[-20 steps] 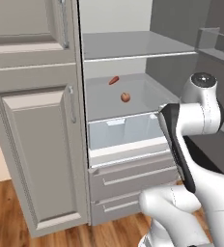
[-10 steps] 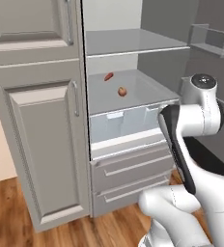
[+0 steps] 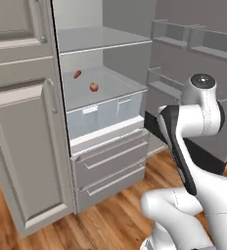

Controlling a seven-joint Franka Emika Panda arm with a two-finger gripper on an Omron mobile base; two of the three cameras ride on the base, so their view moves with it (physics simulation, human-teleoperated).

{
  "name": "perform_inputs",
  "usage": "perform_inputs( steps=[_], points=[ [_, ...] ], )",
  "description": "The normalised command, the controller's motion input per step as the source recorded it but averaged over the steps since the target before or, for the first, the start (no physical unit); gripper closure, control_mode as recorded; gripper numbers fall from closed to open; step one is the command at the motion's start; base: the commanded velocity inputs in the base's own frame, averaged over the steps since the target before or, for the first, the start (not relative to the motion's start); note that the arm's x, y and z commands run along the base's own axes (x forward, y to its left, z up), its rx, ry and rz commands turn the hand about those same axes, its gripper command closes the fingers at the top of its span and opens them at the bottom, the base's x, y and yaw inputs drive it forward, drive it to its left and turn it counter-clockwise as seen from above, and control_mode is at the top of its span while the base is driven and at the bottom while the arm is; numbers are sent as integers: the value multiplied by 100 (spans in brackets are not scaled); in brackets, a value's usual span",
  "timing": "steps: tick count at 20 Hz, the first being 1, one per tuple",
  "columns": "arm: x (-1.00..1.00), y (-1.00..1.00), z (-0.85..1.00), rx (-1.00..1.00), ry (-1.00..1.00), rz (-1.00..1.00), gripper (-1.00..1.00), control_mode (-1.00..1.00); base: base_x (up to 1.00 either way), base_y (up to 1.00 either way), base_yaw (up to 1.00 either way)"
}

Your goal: Pick up the peach and apple from the fridge and place one fruit on each plate on the dining counter.

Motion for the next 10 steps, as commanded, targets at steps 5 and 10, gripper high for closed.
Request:
perform_inputs(
  steps=[5, 10],
  points=[
    [0, 0, 0, 0, 0, 0, 100, 100, -74, 12, -44],
    [0, 0, 0, 0, 0, 0, 100, 100, -85, 1, -43]
  ],
)
